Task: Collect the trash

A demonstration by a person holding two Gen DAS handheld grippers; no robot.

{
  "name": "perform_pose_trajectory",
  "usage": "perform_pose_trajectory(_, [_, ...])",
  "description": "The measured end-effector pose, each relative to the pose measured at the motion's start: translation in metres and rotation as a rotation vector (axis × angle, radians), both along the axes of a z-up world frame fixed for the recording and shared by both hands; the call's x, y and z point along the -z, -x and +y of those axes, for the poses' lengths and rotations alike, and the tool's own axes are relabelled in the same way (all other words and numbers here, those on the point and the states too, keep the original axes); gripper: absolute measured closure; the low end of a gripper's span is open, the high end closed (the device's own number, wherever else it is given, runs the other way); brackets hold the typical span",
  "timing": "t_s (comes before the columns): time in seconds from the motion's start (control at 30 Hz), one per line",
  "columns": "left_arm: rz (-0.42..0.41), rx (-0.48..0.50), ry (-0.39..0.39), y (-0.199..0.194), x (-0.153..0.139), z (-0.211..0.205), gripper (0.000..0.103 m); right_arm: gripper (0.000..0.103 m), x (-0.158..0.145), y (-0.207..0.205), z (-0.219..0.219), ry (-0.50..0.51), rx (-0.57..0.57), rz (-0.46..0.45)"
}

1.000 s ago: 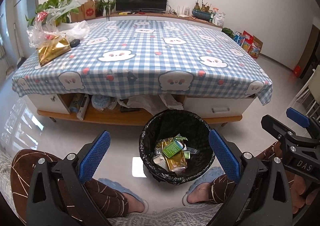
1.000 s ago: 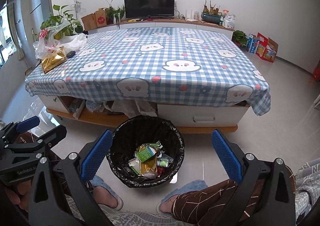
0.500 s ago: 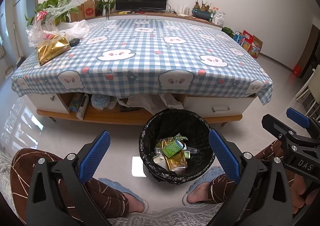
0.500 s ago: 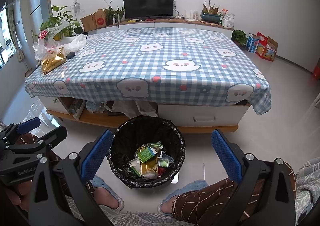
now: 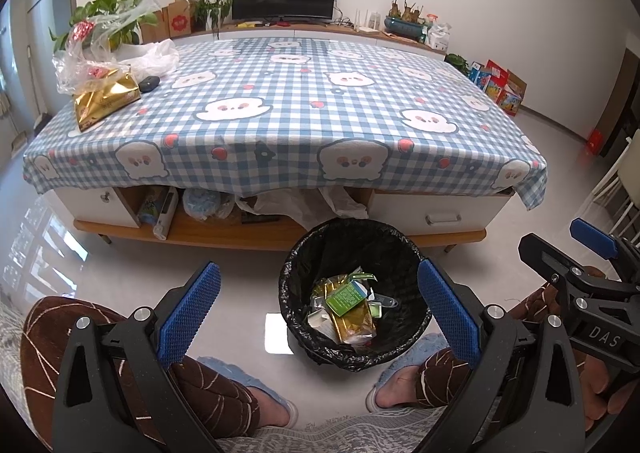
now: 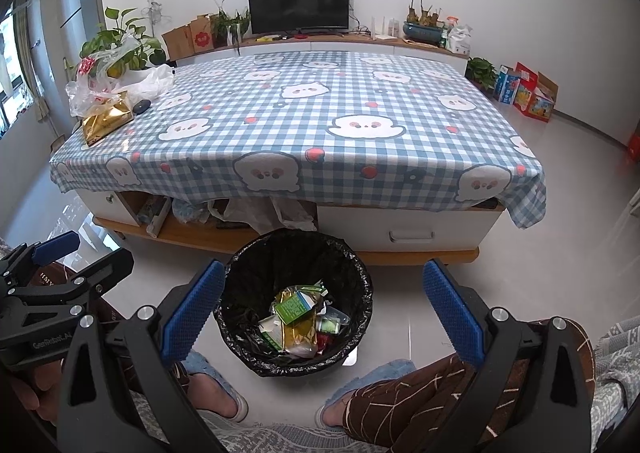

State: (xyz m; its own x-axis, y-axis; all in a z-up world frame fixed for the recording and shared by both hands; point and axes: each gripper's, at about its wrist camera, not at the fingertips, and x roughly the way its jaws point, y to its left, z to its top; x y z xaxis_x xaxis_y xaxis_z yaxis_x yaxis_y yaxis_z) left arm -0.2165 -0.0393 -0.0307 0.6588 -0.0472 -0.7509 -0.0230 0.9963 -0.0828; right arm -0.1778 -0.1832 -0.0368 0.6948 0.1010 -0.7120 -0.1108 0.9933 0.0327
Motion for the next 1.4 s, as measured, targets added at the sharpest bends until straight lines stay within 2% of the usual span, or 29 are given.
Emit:
perform_pose_trajectory(0.8, [0.011,0.005,0.008,0.0001,0.0023,-0.0029,0.006,0.008,0.0002,-0.0017,-0.0024,0.001,0.004,-0.002])
perform_pose_trajectory(1.1, [0.004,0.003,-0.023,0.0006,0.0011,-0.0060,0.006,0.008,0.0003,-0.0023,-0.0031,0.002,0.003,-0.002])
perform_pose_trajectory(1.4, [0.008,0.000,-0.018,0.0005,0.0008,-0.0072,0.006,0.008,0.0002,-0.0020,-0.0025,0.002,0.003,-0.002])
